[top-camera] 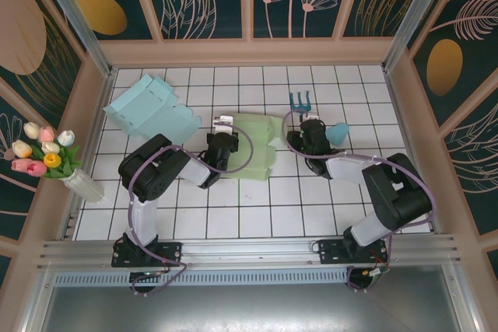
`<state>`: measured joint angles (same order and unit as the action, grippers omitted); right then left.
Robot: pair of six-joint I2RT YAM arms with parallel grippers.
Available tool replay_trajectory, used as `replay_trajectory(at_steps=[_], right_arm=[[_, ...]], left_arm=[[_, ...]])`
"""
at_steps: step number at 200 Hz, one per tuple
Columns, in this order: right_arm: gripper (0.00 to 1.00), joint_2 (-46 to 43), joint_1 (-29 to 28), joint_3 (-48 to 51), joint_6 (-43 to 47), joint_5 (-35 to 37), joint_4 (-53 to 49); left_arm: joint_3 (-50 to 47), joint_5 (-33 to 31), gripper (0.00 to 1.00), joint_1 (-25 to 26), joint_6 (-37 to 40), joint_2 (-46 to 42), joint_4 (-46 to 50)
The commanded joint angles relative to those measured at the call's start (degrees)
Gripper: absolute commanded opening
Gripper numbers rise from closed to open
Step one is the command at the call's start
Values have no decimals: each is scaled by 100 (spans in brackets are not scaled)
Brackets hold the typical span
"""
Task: Fold the paper box
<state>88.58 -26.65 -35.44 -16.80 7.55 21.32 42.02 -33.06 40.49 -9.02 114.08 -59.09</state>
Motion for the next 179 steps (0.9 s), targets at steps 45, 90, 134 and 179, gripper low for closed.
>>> replay_trajectory(at_steps=[45,90,134,179], right_arm=[[39,149,-31,-191,19,-506,333],[40,304,-203,-320,1,-484,330],[40,500,-304,-539,-3,-456,286],[40,594,-437,-652,136,-424,276]], left_arm=[[118,53,5,17,67,81,91],[105,45,5,20,67,88,82],[96,52,5,22,67,90,78],[96,49,5,17,75,88,69]])
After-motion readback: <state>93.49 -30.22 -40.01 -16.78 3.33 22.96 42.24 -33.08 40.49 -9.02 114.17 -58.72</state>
